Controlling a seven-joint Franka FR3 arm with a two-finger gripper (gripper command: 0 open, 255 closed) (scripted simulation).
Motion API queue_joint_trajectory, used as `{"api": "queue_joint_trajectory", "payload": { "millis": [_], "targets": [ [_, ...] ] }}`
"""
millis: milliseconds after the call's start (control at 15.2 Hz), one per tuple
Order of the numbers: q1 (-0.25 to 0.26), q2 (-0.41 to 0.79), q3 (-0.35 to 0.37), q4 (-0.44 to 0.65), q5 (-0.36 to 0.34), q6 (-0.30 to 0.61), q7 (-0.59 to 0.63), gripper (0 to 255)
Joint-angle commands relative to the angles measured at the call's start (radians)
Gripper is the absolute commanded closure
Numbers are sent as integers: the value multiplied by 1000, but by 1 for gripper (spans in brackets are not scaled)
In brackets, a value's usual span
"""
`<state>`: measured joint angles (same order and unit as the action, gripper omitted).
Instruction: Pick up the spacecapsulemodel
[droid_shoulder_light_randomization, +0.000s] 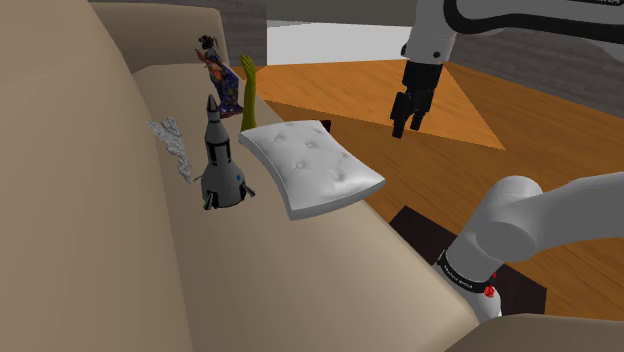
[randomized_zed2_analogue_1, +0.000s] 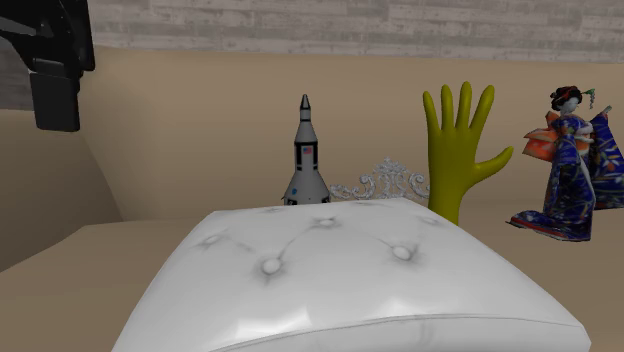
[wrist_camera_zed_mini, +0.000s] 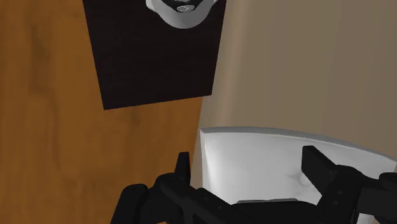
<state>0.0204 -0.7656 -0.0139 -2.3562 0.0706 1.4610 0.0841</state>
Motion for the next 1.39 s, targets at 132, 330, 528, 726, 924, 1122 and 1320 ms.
{"api": "queue_joint_trajectory", "payload": {
  "millis": [132, 330, 528, 726, 924, 1122, 1320],
  "targets": [
    [3, -15, 61, -24, 28, 63, 84, 0],
    [5, -20, 157, -46, 62, 160, 208, 0],
    [-1, -2, 257, -50, 83, 258, 334, 0],
    [-17, 36, 362, -36, 85, 354, 464, 0],
    [-51, 92, 472, -3, 64, 443, 600, 0],
    [-105, 162, 590, 48, 17, 519, 745, 0],
    [-185, 245, 721, 120, -62, 575, 903, 0]
  ]
}}
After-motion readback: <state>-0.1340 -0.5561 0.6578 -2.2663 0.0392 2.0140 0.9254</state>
